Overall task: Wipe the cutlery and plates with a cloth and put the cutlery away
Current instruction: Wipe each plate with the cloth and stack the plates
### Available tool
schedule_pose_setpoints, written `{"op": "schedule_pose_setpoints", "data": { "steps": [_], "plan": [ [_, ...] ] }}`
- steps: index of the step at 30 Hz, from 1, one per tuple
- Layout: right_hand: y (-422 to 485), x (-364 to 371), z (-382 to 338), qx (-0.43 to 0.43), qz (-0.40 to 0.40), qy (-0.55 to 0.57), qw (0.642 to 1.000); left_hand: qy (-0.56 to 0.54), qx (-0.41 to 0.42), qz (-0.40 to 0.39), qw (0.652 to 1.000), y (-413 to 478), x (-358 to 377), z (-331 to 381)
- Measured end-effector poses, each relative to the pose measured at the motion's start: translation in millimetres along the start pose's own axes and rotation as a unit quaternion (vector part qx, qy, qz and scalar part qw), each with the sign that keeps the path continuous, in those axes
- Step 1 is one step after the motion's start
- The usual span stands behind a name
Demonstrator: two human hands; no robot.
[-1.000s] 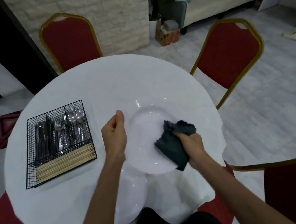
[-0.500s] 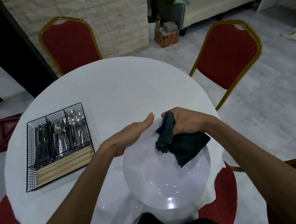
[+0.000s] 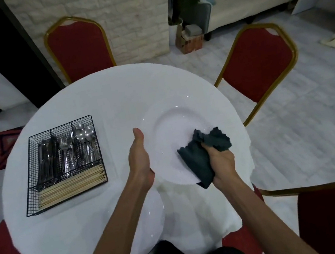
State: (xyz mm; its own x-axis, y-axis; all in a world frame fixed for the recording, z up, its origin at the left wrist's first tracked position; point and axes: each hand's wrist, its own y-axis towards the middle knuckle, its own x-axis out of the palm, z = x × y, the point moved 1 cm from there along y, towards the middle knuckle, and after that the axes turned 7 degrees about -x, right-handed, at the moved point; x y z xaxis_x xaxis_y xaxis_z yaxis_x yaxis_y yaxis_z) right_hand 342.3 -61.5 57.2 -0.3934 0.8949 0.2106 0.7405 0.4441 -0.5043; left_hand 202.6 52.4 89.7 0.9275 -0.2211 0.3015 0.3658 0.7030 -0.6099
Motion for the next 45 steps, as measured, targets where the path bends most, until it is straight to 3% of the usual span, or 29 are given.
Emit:
{"op": "schedule_pose_setpoints", "data": {
  "steps": [2,4,6,9,11,15,18,21,24,27,32,36,42,45],
  "plan": [
    [10.8,-10.2,-22.7,-0.034,-0.045,-0.070,0.996,0.014,-0.036,-0.086,0.996,8.8,-11.9,10.3],
    [19.2,-17.9,-50.8,-0.062,-0.134,-0.190,0.971,0.063,-0.056,-0.121,0.989,18.3,-21.2,25.8],
    [22.3,-17.4,-72.6,-0.087,-0.251,-0.318,0.910,0.150,-0.079,-0.143,0.975,18.5,-17.9,37.9],
    [17.1,0.2,-90.3,-0.107,-0.380,-0.440,0.806,0.298,-0.103,-0.211,0.925,7.7,1.2,38.3],
    [16.9,7.6,-92.2,-0.118,-0.396,-0.463,0.784,0.352,-0.108,-0.199,0.908,2.2,8.7,30.9],
    [20.5,1.7,-84.5,-0.177,-0.334,-0.417,0.827,0.374,-0.011,-0.121,0.920,-1.6,6.1,25.7],
    [18.3,-10.8,-59.7,-0.177,-0.233,-0.282,0.914,0.287,0.016,-0.036,0.957,-3.1,-1.0,31.2],
    [4.9,-9.7,-18.8,-0.087,-0.078,-0.082,0.990,0.132,0.009,0.042,0.990,-1.2,-2.8,26.0],
    [-16.7,11.5,21.5,0.012,-0.007,0.009,1.000,0.001,0.013,0.101,0.995,-4.6,9.3,12.3],
    [-31.0,23.5,34.8,0.081,-0.074,-0.002,0.994,-0.065,0.010,0.118,0.991,-10.9,19.6,4.3],
    [-1.6,-2.6,7.8,-0.017,-0.093,-0.157,0.983,-0.004,-0.001,0.101,0.995,-10.2,-1.8,4.0],
    [30.3,-11.6,-32.1,-0.093,-0.179,-0.339,0.919,0.111,-0.021,0.066,0.991,-12.7,-17.2,14.0],
    [33.6,19.1,-66.8,-0.278,-0.263,-0.568,0.729,0.338,-0.020,-0.020,0.941,-24.0,-10.7,16.4],
    [22.5,34.5,-55.4,-0.417,-0.236,-0.592,0.648,0.343,-0.012,-0.042,0.938,-26.1,-10.2,7.9]
  ]
}}
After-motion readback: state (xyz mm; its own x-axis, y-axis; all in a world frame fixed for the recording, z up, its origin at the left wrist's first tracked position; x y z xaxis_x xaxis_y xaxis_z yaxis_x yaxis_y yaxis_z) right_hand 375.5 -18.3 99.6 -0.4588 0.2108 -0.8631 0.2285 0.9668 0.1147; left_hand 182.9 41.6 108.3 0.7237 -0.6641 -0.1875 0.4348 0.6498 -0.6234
